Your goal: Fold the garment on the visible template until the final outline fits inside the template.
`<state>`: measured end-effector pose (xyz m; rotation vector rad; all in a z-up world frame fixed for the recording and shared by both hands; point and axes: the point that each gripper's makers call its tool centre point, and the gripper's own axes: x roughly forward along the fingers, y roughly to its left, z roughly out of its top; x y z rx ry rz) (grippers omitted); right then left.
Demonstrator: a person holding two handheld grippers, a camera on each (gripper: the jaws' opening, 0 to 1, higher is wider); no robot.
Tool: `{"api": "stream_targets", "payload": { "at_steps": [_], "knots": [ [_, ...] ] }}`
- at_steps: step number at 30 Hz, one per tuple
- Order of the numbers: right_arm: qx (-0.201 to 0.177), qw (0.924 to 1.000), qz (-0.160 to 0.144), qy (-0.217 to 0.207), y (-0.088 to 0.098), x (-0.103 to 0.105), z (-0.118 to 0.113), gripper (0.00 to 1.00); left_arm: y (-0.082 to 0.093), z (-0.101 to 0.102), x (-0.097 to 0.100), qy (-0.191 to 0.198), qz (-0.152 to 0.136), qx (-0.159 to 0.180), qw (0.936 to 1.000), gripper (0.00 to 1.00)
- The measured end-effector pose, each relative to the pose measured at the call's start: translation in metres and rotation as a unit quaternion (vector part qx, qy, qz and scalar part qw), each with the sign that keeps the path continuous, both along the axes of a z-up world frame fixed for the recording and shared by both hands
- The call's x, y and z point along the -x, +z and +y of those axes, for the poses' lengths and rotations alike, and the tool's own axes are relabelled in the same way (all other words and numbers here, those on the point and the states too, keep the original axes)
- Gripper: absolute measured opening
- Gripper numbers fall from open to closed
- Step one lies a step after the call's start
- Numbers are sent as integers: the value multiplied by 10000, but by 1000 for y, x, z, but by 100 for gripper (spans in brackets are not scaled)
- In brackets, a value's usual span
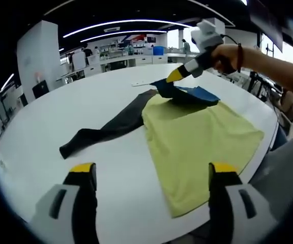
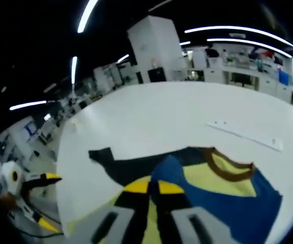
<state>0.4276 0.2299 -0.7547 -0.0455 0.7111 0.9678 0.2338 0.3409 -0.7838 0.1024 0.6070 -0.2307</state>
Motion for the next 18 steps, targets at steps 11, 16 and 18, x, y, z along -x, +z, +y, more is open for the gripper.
{"api": "stream_targets", "payload": {
  "at_steps": [11, 16, 18],
  "knots": [
    [14, 9993, 358, -104, -18, 8, 3, 6, 7, -1, 2, 56, -39, -51, 10000, 89],
    [39, 9995, 301, -51, -15, 12, -1, 25, 12, 7, -1, 156, -79, -36, 9998, 89],
    [27, 9999, 125, 42, -12, 13, -2, 34, 16, 9, -3, 204, -121, -8, 9997, 89]
  ]
}}
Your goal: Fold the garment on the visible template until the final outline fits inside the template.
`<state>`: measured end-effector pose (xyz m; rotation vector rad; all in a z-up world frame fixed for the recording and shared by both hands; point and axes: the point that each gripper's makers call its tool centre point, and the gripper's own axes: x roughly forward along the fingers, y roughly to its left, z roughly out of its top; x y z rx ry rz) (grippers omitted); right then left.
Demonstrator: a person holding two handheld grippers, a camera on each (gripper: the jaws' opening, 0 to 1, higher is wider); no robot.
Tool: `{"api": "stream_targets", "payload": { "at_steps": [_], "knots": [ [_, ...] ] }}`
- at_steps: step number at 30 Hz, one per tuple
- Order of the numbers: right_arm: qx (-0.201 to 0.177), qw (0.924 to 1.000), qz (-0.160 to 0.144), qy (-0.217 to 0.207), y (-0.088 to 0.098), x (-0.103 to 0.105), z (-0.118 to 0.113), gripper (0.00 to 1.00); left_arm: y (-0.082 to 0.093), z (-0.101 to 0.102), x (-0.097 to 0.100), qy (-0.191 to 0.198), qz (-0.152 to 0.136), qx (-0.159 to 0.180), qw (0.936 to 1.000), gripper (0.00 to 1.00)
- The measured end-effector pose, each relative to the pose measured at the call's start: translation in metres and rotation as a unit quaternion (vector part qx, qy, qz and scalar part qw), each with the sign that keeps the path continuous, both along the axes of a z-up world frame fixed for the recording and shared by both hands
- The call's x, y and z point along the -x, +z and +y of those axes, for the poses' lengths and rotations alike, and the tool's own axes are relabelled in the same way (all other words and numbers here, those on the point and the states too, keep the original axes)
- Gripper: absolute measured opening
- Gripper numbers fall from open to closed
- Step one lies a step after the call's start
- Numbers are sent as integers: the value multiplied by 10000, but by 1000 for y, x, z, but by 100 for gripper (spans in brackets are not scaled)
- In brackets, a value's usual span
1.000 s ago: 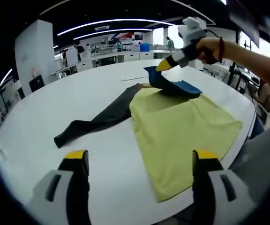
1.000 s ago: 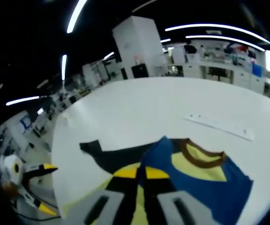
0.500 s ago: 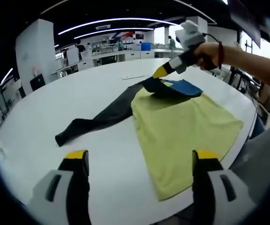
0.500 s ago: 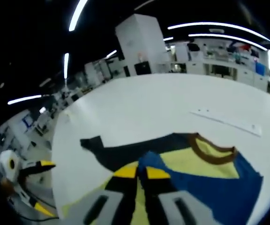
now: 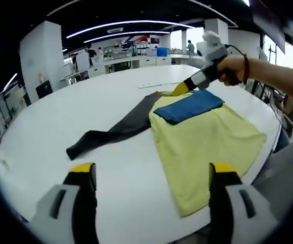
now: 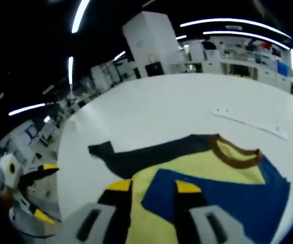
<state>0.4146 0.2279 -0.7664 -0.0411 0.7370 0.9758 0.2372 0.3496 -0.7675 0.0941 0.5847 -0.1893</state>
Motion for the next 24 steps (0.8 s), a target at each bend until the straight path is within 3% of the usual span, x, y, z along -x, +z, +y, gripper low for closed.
{"api": "stream_targets", "payload": {
  "at_steps": [4, 11, 24],
  "knots": [
    [15, 9996, -163, 222, 4, 6, -3, 55, 6, 4, -5, 70, -19, -79, 9999, 89],
    [-184, 9984, -318, 428, 14, 16, -11, 82, 14, 22, -15, 287, -110, 6, 9995, 90],
    [-216, 9974, -377, 573, 13, 23, -52, 98, 35, 78, -49, 735, -395, -82, 9965, 86]
  ]
}}
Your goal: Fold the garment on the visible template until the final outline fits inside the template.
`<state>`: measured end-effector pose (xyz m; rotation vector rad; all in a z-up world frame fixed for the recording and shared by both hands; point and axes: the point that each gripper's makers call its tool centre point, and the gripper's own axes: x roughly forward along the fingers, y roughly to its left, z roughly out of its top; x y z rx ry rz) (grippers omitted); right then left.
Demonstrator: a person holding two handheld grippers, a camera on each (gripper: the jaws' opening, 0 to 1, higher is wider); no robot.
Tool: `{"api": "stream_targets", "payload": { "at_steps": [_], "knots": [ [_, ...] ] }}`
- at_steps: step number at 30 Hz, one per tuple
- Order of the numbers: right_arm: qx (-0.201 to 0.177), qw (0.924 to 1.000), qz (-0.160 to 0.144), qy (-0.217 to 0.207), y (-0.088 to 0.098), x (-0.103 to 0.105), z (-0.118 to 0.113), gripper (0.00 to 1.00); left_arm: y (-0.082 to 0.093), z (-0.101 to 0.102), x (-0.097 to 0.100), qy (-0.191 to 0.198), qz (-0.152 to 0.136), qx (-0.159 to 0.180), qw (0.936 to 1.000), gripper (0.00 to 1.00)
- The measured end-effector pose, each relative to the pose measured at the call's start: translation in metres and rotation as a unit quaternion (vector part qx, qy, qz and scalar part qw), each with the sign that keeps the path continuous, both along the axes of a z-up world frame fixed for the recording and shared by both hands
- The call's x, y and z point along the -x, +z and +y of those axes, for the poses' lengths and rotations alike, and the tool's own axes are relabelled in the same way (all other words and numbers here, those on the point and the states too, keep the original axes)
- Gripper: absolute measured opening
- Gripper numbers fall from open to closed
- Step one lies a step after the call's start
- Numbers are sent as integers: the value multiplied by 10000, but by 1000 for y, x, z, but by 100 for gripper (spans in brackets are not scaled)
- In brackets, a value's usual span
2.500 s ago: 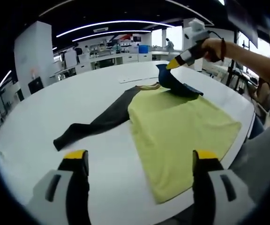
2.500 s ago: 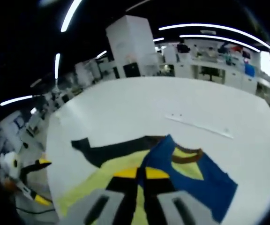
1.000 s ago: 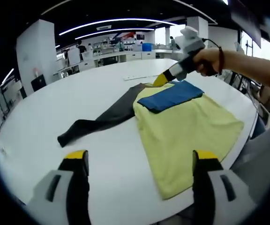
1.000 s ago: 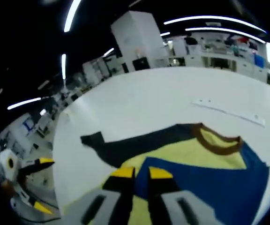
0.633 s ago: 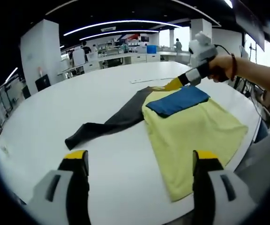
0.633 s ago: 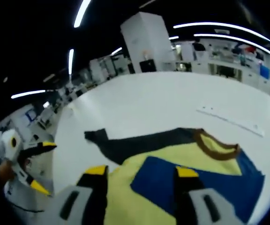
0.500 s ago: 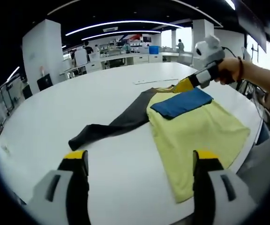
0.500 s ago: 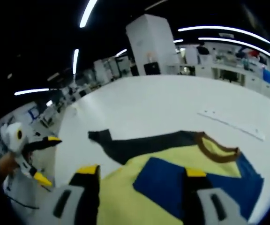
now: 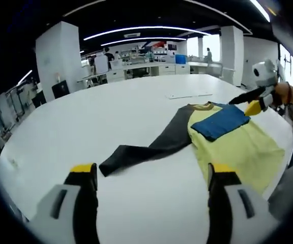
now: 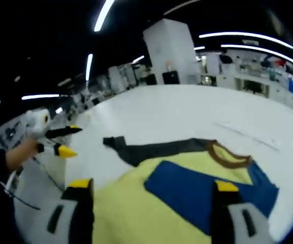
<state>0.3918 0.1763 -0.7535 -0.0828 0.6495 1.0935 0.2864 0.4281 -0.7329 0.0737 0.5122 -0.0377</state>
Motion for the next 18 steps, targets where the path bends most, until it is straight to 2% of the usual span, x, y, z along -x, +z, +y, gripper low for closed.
{"api": "stream_targets", "payload": {
  "at_steps": [4, 9, 13, 14, 16, 18],
  "knots": [
    [-37, 10000, 23, 46, 2, 9, -13, 99, 5, 17, -12, 64, -52, -74, 9999, 83],
    [-18, 9999, -94, 139, 6, 20, -27, 99, 10, 34, -31, 130, -139, -186, 9996, 77],
    [-71, 9998, -156, 124, 10, 27, -39, 99, 9, 46, -43, 218, -152, -235, 9994, 70],
    [-84, 9998, -162, 125, 11, 28, -41, 99, 10, 49, -48, 252, -233, -222, 9992, 68],
    [-75, 9997, -182, 157, 11, 29, -47, 99, 10, 55, -55, 298, -345, -227, 9987, 61],
    [-18, 9996, -222, 164, 10, 30, -54, 99, 8, 63, -62, 331, -297, -238, 9987, 54]
  ]
}}
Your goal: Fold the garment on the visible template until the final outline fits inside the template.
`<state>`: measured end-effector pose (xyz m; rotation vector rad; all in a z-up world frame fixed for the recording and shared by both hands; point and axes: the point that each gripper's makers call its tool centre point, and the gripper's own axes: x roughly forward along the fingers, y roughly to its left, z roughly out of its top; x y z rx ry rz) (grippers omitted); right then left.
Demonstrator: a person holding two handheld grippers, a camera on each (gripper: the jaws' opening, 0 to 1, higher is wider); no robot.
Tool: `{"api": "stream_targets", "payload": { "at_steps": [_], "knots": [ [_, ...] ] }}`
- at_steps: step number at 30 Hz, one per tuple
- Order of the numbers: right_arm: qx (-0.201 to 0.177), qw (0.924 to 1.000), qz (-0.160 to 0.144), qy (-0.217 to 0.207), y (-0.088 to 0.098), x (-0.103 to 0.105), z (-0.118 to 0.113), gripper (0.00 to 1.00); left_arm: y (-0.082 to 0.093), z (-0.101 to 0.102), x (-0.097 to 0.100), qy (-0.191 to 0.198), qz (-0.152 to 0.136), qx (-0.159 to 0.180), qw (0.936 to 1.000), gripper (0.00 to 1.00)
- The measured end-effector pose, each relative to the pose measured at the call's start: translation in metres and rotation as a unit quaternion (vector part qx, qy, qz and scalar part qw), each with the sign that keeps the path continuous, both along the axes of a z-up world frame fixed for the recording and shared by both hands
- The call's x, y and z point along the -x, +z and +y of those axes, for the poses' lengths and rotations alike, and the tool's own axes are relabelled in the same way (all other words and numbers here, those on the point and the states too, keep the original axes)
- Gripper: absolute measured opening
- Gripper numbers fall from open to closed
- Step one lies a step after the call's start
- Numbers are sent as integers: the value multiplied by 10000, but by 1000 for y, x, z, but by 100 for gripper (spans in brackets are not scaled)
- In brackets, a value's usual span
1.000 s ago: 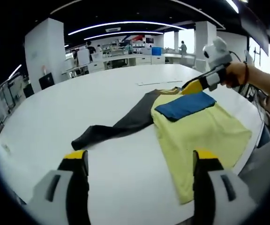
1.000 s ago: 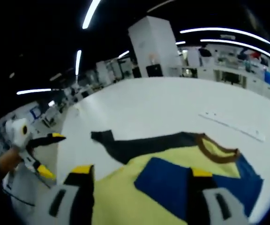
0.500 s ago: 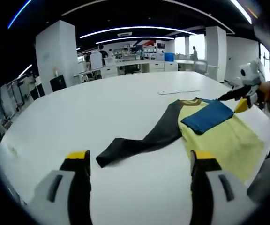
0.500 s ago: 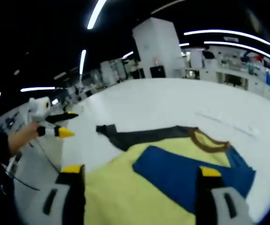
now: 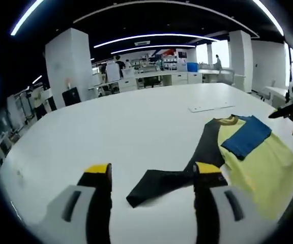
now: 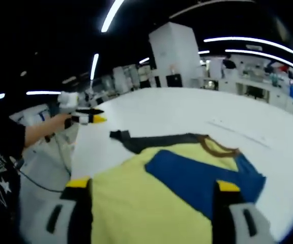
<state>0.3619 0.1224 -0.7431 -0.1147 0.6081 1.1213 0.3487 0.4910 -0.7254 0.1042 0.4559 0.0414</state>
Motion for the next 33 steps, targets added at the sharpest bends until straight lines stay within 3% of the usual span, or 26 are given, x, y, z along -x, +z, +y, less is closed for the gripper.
{"api": "stream_targets", "payload": {
  "at_steps": [7, 13, 21, 24, 30, 33],
  "knots": [
    [-49, 9998, -30, -191, 0, 4, -20, 99, -15, 13, -18, -68, 87, -139, 9998, 50],
    [-13, 9994, 33, -342, -7, 12, -37, 99, -45, 29, -24, -39, 505, -121, 9986, 46],
    [65, 9989, 20, -459, -13, 22, -57, 99, -90, 33, -21, -246, 1208, -56, 9924, 40],
    [76, 9987, 18, -497, -13, 25, -64, 99, -94, 36, -20, -206, 1200, 22, 9926, 37],
    [254, 9976, -50, -641, -16, 25, -81, 99, -110, 38, -14, -253, 1454, 2, 9891, 33],
    [242, 9965, 3, -799, -19, 25, -87, 96, -111, 32, -16, -341, 1472, 249, 9882, 29]
  ]
}}
